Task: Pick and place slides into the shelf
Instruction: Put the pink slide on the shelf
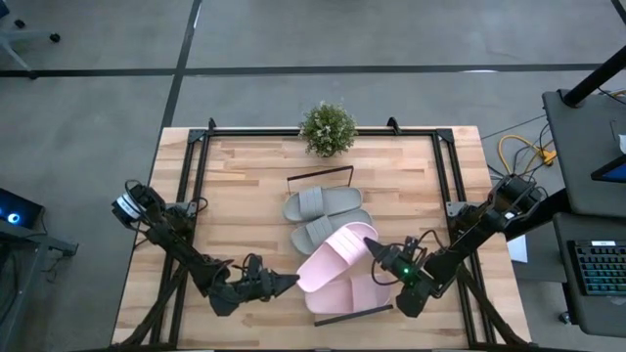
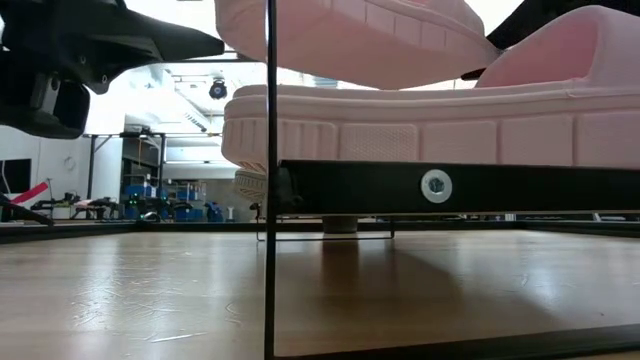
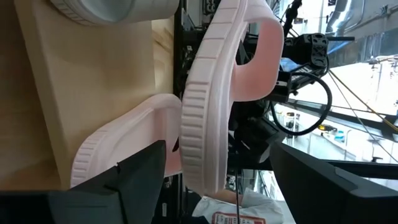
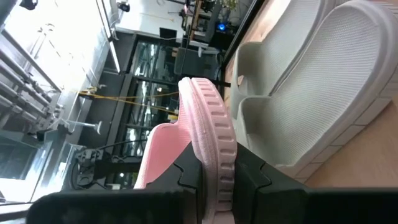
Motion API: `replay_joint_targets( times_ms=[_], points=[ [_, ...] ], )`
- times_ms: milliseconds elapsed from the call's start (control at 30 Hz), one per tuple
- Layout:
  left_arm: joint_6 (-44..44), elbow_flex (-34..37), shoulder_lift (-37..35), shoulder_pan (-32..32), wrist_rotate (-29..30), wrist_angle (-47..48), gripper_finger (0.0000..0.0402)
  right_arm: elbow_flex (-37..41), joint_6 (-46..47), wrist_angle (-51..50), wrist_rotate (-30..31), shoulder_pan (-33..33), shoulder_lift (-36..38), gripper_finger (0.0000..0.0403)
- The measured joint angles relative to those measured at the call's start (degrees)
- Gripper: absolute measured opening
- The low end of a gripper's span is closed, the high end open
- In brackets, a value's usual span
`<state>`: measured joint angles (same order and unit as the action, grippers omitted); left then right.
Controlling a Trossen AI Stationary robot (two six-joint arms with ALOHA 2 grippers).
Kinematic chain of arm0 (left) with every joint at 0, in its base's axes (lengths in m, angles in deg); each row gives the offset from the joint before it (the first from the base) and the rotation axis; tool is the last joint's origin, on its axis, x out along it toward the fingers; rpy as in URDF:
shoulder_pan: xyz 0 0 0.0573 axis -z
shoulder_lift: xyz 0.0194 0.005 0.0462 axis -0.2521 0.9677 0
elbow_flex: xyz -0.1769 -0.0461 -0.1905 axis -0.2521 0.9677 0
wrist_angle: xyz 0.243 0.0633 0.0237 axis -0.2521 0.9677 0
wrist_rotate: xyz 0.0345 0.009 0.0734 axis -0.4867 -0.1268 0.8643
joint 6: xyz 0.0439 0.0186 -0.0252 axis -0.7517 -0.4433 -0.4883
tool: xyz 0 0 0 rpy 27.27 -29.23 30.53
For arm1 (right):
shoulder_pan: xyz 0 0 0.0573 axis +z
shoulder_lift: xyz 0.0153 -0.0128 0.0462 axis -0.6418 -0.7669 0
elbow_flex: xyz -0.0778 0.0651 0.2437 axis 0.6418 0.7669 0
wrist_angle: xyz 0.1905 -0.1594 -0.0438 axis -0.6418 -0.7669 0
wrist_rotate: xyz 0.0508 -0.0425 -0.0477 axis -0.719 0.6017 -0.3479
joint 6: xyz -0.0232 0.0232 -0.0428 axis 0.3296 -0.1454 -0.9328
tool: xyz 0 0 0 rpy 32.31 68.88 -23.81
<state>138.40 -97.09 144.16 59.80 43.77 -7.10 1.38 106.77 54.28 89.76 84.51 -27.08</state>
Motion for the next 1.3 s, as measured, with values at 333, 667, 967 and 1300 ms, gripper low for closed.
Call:
replay_joint_targets(
  times_ms=[333,667,967,1300],
  points=[
    [-0.02,-0.37,-0.04,-1.06,-0.86,-0.33,0.0272,-0.50,-1.23,0.01,-0.58,-0.67,0.00,0.0035],
    [1.39,-4.17,4.33,-2.37,-5.04,-0.74,0.0272,-0.50,-1.69,0.01,-0.60,-0.75,0.00,0.0035],
    [-1.32,-3.89,5.38,-2.57,-3.36,-4.56,0.0216,-0.50,-1.69,0.03,-0.60,-0.73,0.00,0.0035],
    [-1.60,-3.84,5.33,-3.04,-3.41,-4.71,0.0083,-0.50,-1.65,0.14,-0.39,-0.71,0.00,0.0035]
  ],
)
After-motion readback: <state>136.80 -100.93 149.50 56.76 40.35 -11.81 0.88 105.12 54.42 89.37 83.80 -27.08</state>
